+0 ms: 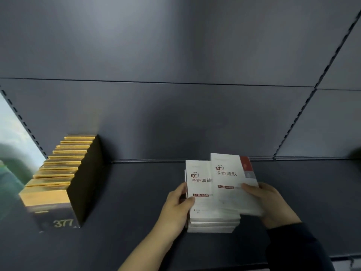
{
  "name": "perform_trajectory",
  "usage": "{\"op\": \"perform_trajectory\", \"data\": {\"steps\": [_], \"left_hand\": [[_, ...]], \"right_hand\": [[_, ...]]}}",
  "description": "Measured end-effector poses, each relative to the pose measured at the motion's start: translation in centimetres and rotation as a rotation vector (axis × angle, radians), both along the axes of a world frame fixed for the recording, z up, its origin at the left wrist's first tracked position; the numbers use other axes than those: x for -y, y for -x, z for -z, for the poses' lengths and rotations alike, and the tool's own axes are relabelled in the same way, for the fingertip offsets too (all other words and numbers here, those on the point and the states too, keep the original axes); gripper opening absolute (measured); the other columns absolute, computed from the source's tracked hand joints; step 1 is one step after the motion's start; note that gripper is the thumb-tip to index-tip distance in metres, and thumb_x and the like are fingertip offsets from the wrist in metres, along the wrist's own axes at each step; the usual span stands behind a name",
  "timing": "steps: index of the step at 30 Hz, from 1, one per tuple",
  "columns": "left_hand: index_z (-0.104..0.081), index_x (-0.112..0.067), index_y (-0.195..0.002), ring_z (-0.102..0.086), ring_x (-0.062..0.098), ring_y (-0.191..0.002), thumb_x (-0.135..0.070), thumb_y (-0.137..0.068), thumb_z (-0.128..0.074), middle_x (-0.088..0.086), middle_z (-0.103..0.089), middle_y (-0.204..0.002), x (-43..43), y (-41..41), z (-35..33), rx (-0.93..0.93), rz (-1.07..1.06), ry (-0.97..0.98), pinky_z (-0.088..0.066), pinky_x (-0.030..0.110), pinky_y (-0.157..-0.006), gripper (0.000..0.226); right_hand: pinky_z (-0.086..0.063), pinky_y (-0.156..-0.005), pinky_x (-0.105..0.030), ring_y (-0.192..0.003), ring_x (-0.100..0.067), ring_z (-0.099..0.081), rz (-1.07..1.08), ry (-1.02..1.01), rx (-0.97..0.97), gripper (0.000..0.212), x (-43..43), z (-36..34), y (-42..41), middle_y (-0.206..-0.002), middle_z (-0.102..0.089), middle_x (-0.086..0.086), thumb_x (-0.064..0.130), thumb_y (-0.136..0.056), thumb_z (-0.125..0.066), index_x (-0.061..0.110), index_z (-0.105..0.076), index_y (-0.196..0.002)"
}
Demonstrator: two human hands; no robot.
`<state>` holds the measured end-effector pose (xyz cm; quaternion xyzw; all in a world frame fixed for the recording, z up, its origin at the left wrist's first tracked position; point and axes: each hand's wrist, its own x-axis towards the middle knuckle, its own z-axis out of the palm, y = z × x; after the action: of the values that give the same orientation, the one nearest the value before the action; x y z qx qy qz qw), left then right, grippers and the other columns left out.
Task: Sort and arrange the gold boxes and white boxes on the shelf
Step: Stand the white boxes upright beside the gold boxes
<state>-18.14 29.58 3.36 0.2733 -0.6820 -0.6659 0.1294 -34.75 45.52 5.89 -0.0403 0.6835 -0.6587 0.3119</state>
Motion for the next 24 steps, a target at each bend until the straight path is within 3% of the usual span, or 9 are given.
{"op": "perform_trajectory", "data": {"steps": [4, 8, 11, 14, 17, 20, 24], "left_hand": [[-0.067, -0.039, -0.104, -0.066, 0.002, -0.103, -0.007, -0.096, -0.052, -0.016, -0.072, -0.108, 0.6, -0.1, -0.1, 0.007, -0.003, -0.008, -0.051, 0.022, -0.093, 0.036], [-0.065, -0.03, -0.119, -0.066, 0.009, -0.105, -0.017, -0.091, -0.059, -0.005, -0.069, -0.114, 0.8, 0.4, 0.2, 0.046, -0.06, -0.053, -0.05, 0.036, -0.1, 0.032], [-0.066, -0.026, -0.115, -0.067, 0.008, -0.101, -0.013, -0.089, -0.059, -0.001, -0.069, -0.113, 0.6, 0.7, 0.5, 0.032, -0.114, -0.079, -0.053, 0.028, -0.093, 0.029], [-0.067, -0.026, -0.11, -0.069, 0.003, -0.093, -0.009, -0.09, -0.06, -0.005, -0.072, -0.105, 0.3, 0.7, 0.2, -0.026, -0.124, -0.107, -0.053, 0.014, -0.075, 0.027], [-0.068, -0.027, -0.107, -0.07, 0.003, -0.091, -0.007, -0.09, -0.061, -0.006, -0.075, -0.101, 0.2, 0.8, -0.4, -0.093, -0.08, -0.108, -0.054, 0.013, -0.073, 0.026], [-0.065, -0.022, -0.114, -0.07, 0.006, -0.096, -0.001, -0.092, -0.057, -0.004, -0.074, -0.107, -0.2, 1.0, -1.4, -0.19, -0.033, -0.135, -0.056, 0.02, -0.08, 0.031], [-0.054, -0.025, -0.129, -0.068, 0.017, -0.109, -0.015, -0.096, -0.053, -0.004, -0.071, -0.117, 0.2, 0.8, -2.9, -0.308, 0.051, -0.26, -0.055, 0.038, -0.092, 0.035]], "right_hand": [[-0.058, -0.062, -0.039, -0.087, -0.036, -0.072, 0.043, 0.101, 0.048, 0.035, 0.2, 0.0, 0.1, -0.104, -0.072, -0.022, 0.01, -0.082, -0.063, -0.005, -0.06, -0.114], [-0.057, -0.073, -0.044, -0.098, -0.04, -0.068, 0.073, 0.12, 0.046, 0.041, 0.8, 0.3, -0.2, -0.11, -0.07, -0.023, 0.013, -0.083, -0.063, -0.005, -0.057, -0.119], [-0.057, -0.068, -0.039, -0.092, -0.034, -0.071, 0.041, 0.065, 0.05, 0.035, 1.2, 0.7, -0.8, -0.107, -0.072, -0.019, 0.017, -0.088, -0.062, -0.001, -0.058, -0.117], [-0.057, -0.065, -0.038, -0.089, -0.031, -0.073, -0.007, 0.048, 0.054, 0.029, 1.7, 0.8, -1.6, -0.101, -0.075, -0.014, 0.017, -0.087, -0.063, 0.003, -0.058, -0.113], [-0.058, -0.073, -0.042, -0.09, -0.03, -0.073, -0.042, 0.054, 0.013, 0.03, 1.8, 0.2, -2.2, -0.1, -0.075, -0.013, 0.016, -0.087, -0.063, 0.002, -0.058, -0.113], [-0.059, -0.075, -0.044, -0.093, -0.031, -0.072, -0.023, 0.124, -0.028, 0.043, 1.3, -0.9, -2.5, -0.107, -0.073, -0.015, 0.015, -0.077, -0.066, 0.002, -0.054, -0.116], [-0.061, -0.069, -0.036, -0.094, -0.027, -0.073, -0.057, 0.222, -0.104, 0.039, 1.6, -3.2, -3.2, -0.108, -0.074, -0.009, 0.007, -0.08, -0.064, 0.006, -0.056, -0.118]]}}
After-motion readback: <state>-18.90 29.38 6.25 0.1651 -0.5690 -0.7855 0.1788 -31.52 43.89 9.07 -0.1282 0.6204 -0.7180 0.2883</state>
